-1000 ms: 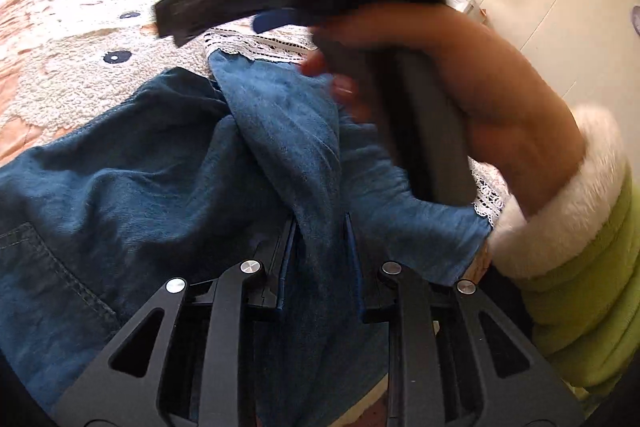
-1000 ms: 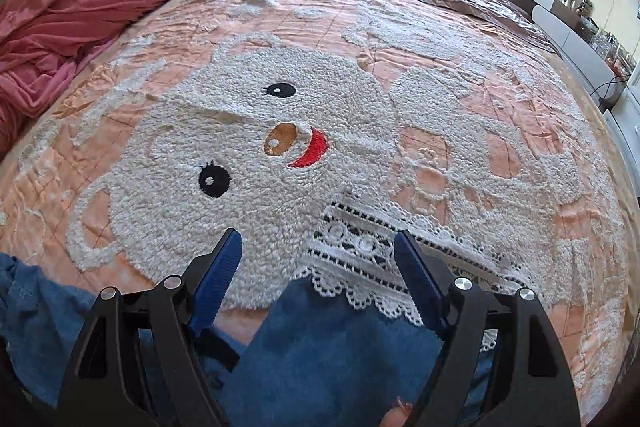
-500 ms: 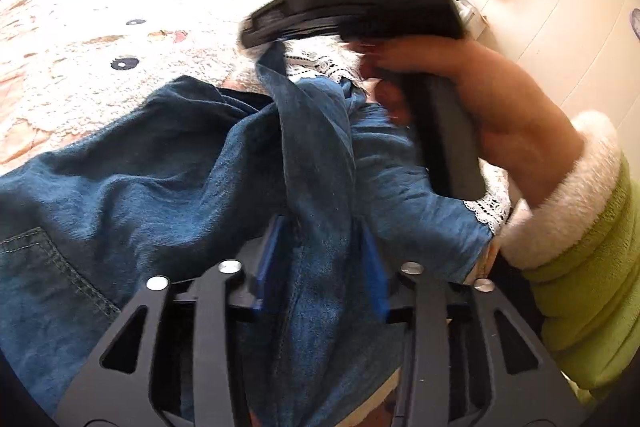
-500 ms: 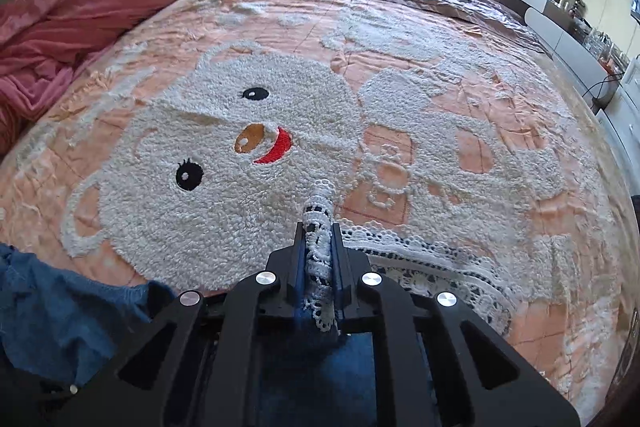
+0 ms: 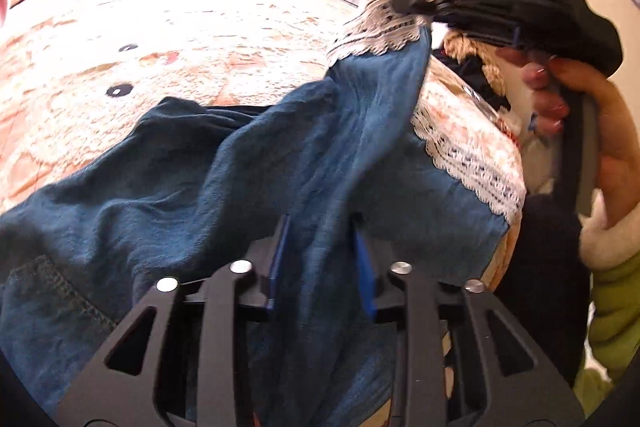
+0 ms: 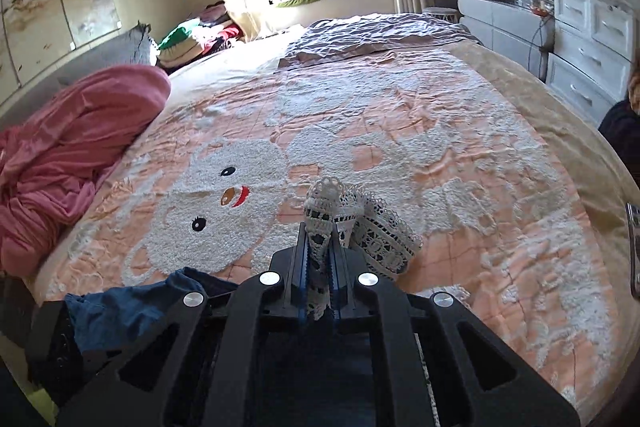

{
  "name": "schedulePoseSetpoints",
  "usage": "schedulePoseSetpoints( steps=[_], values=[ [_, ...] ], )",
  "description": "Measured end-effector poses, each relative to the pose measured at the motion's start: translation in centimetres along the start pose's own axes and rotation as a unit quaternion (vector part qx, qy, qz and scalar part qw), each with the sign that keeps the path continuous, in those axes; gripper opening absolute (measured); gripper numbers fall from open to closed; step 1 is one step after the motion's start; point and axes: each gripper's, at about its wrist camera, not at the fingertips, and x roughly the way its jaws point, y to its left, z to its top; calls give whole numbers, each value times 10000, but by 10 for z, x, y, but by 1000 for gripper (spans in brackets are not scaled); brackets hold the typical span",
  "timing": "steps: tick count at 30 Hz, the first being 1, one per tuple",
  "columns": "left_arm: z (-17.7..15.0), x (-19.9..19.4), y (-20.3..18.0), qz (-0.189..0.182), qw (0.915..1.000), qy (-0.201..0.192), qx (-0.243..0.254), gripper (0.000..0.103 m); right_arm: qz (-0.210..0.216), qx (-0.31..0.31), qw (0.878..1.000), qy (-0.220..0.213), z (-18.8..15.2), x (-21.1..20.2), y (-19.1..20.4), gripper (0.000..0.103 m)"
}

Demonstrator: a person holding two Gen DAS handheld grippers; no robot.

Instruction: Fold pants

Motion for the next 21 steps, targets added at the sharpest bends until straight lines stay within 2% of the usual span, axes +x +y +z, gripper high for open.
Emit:
schedulePoseSetpoints(
  steps=[3,6,8,14,21],
  values=[
    [-1,0,-7,33,9996,-2,297,1,92,314,9994,-55,-10,-18,-16,6],
    [-7,-14,-18,250,9959,-153,857,0,112,581,9982,-130,-24,-38,-29,6],
    [-9,-23,-21,283,9937,-233,1060,0,140,775,9967,-172,-37,-52,-36,6],
    [-15,-39,-21,-29,9923,-264,1213,0,172,1232,9922,-88,-84,-87,-58,6],
    [-25,-44,-31,-131,9908,-161,1336,0,-2,1514,9878,360,-129,-86,-73,6]
  ],
)
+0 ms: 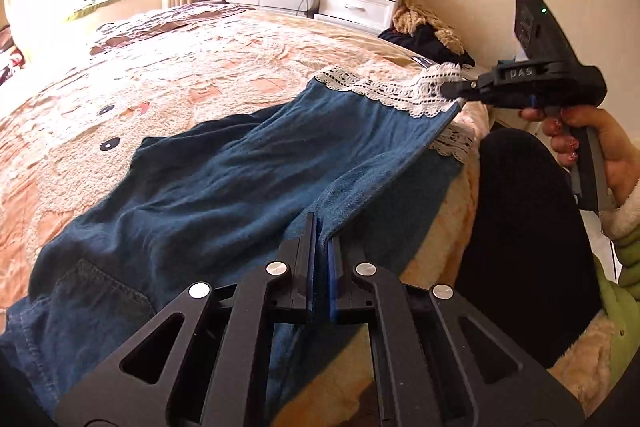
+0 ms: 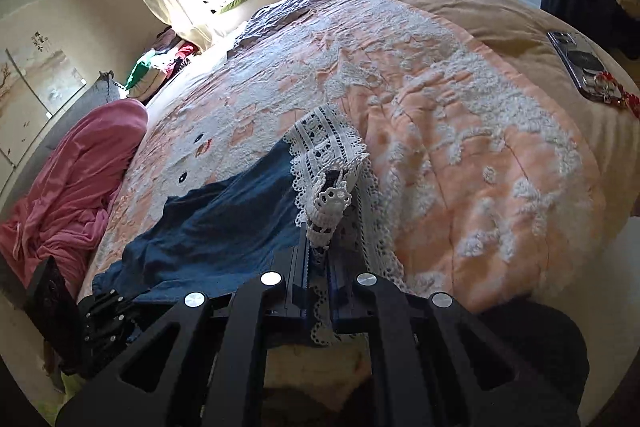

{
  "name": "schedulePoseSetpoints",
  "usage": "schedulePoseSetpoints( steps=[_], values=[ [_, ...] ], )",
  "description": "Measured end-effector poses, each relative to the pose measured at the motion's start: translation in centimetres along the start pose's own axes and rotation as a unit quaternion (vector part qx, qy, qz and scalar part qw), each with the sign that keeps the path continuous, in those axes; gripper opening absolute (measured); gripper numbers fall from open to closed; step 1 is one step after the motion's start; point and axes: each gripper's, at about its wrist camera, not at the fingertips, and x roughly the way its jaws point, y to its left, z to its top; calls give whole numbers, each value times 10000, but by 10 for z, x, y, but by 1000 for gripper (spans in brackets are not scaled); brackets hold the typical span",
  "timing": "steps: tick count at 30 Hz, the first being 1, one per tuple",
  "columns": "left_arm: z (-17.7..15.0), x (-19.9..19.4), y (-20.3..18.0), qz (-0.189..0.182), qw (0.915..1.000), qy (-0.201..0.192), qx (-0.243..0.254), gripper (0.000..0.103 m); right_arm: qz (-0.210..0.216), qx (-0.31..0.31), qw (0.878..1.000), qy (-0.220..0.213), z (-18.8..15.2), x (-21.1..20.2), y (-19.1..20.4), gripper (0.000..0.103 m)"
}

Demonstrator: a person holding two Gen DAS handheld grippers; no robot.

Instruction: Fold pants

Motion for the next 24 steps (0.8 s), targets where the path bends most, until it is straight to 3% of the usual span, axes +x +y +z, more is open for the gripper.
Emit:
schedulePoseSetpoints(
  steps=[10,19,24],
  values=[
    [-14,2,-7,267,9994,215,103,0,-180,-13,9989,427,-28,11,-10,6],
    [-23,15,-12,331,9981,469,200,1,-7,283,9985,459,-36,10,-29,8],
    [-27,18,-11,381,9978,509,198,1,-60,293,9991,292,-34,-10,-33,29]
  ],
)
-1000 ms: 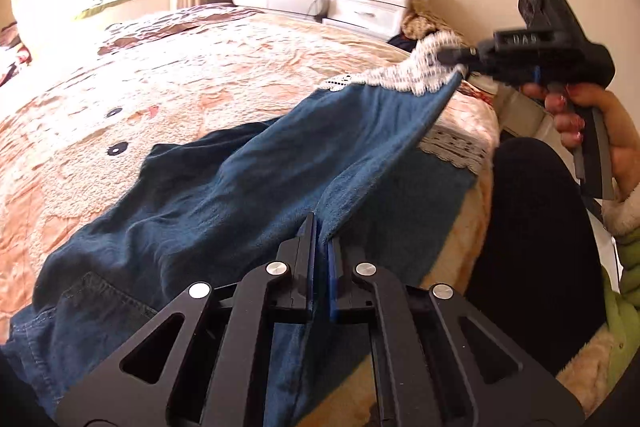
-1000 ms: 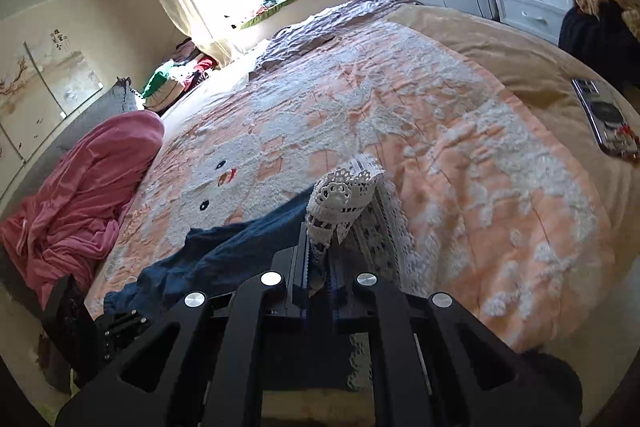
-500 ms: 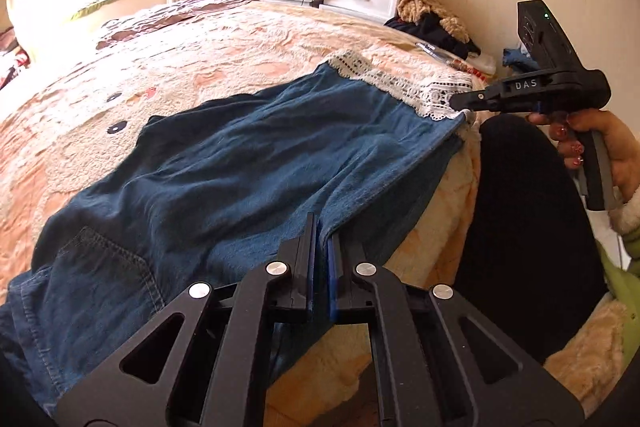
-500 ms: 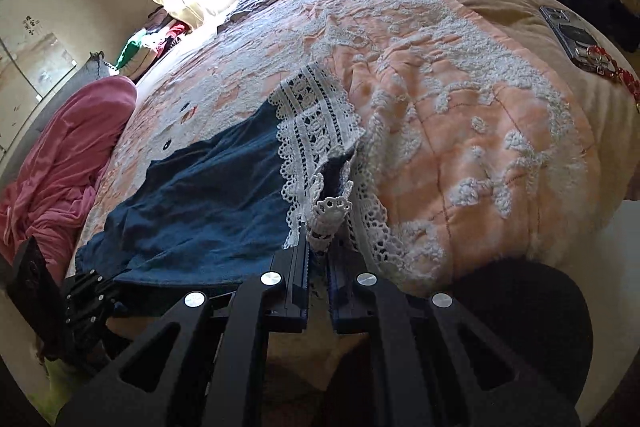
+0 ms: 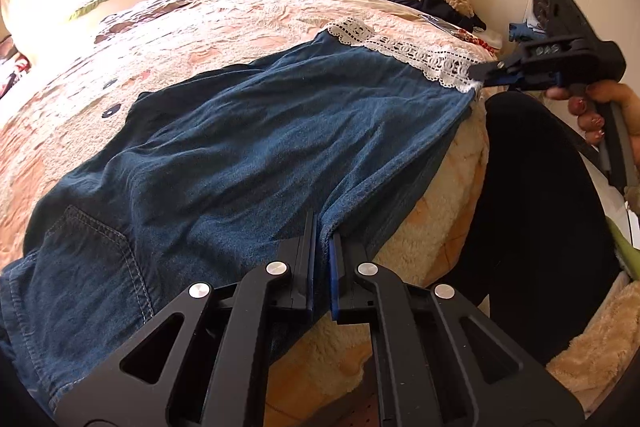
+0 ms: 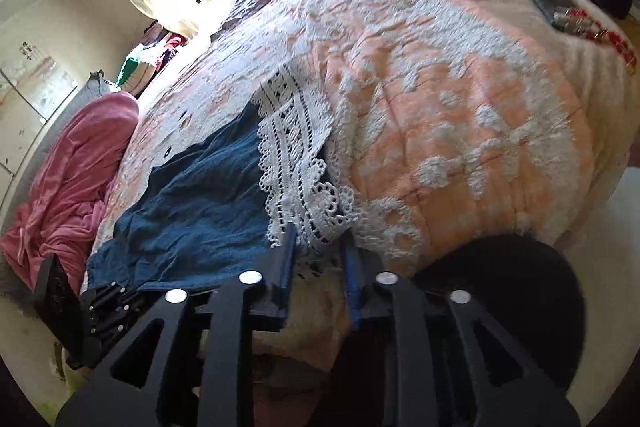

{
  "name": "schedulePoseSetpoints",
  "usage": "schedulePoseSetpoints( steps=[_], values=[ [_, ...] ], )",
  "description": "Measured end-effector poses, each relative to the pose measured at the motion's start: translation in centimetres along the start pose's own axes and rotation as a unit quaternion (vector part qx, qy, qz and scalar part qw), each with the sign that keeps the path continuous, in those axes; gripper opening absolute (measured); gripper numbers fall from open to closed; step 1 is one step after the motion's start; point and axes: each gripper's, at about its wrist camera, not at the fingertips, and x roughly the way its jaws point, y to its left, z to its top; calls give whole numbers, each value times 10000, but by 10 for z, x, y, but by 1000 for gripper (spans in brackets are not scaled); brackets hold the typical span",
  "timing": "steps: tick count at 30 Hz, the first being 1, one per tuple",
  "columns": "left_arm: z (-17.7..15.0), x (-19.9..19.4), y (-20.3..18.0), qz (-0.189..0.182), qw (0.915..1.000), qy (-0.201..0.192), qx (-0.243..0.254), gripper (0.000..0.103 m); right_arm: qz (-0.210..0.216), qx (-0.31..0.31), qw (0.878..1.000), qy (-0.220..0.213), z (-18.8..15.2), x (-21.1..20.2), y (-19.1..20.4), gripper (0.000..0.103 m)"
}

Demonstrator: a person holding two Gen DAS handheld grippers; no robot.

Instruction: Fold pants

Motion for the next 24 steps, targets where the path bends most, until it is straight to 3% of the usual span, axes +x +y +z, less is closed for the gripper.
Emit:
schedulePoseSetpoints(
  steps=[4,7,11,13,16,20,22,24],
  values=[
    [-2,-1,-1,49,10000,-7,2,1,-6,-89,9987,-505,4,-33,5,30],
    [-4,-3,-5,124,9999,-13,34,1,61,-690,9956,-626,7,-38,33,32],
    [-7,-5,-8,217,9998,29,6,2,163,-1425,9893,-246,3,-7,69,35],
    [-9,-6,-10,269,9996,63,-25,2,-68,-1648,9863,85,0,17,76,37],
    [-13,-6,-14,307,9995,102,-47,3,-302,-1453,9868,641,-9,47,63,43],
    [-16,-6,-16,349,9992,148,-85,5,-136,-1496,9870,566,-17,52,55,46],
    [-16,-7,-18,284,9994,177,-51,14,5,-1562,9862,556,-18,48,56,54],
    [-17,-12,-22,152,9997,172,-21,33,115,-1581,9862,471,-17,40,59,57]
  ],
)
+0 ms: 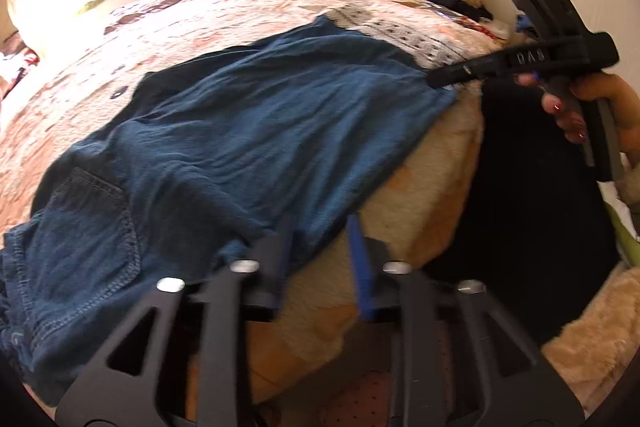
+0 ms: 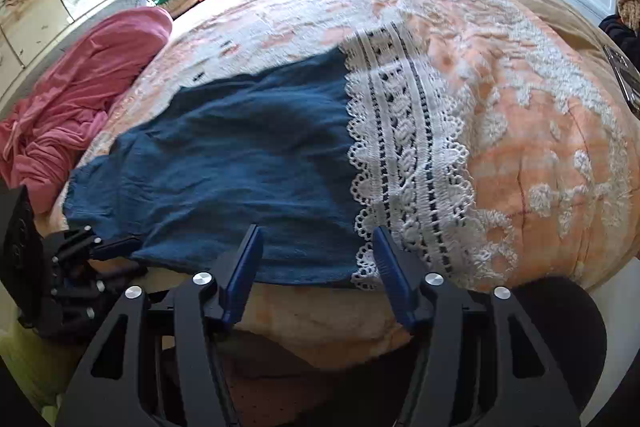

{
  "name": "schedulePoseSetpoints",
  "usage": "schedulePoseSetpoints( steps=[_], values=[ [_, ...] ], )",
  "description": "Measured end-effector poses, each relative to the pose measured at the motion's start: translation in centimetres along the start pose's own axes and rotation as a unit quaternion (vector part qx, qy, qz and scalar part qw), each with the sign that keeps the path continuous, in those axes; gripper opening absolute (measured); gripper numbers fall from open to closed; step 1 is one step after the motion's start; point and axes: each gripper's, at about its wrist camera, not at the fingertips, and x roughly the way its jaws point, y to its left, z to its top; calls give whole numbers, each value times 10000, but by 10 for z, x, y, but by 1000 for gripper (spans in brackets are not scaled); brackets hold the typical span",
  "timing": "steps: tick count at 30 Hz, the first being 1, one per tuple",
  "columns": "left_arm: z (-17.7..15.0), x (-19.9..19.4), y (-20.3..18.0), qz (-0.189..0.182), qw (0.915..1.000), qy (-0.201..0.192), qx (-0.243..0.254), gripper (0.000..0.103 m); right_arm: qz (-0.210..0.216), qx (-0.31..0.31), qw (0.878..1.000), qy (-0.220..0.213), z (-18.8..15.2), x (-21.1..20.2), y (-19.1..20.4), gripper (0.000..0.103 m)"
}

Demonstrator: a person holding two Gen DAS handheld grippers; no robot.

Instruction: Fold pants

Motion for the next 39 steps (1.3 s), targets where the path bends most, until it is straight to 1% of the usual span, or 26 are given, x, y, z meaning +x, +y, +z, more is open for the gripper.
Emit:
schedulePoseSetpoints(
  steps=[2,4,5,6,8,10,12,14,16,20,22,23,24,25,28,30,34,39],
  values=[
    [1,-7,1,-58,9999,-66,-61,33,117,-172,9994,-270,7,-14,7,57],
    [9,-21,9,-105,9993,-249,-257,33,209,-352,9978,-520,18,-24,12,61],
    [15,-29,13,-107,9988,-346,-316,35,218,-410,9970,-622,24,-27,14,63],
    [24,-37,19,-60,9983,-458,-351,40,198,-464,9964,-684,32,-28,14,64],
    [43,-48,32,172,9972,-603,-402,48,79,-631,9952,-739,49,-25,14,64],
    [64,-50,50,458,9958,-630,-485,48,-30,-699,9940,-841,68,-22,11,64],
    [84,-45,71,669,9940,-572,-654,48,2,-629,9939,-910,87,-16,4,64],
    [100,-35,91,723,9928,-408,-860,49,5,-585,9946,-853,105,-7,-6,64],
    [111,-17,116,729,9901,-212,-1182,49,-98,-578,9950,-808,120,4,-15,64],
    [112,23,153,632,9831,197,-1704,48,-47,-577,9965,-605,145,28,-37,63],
    [108,43,168,578,9775,358,-1999,42,-79,-647,9969,-450,155,41,-47,60],
    [107,50,174,547,9751,412,-2111,38,-72,-691,9969,-374,159,48,-51,55],
    [105,58,180,532,9725,459,-2220,34,-47,-732,9968,-314,160,53,-52,54],
    [103,62,184,515,9708,483,-2293,33,-13,-758,9969,-216,163,61,-57,54],
    [101,74,186,438,9687,555,-2378,31,-44,-893,9959,107,163,83,-63,51],
    [100,80,183,468,9699,597,-2313,31,-168,-1001,9943,321,158,96,-64,45],
    [99,82,180,540,9732,576,-2161,31,-275,-1290,9909,254,146,97,-54,43],
    [104,85,175,686,9773,626,-1906,31,-218,-1324,9907,210,144,95,-55,42]
  ],
)
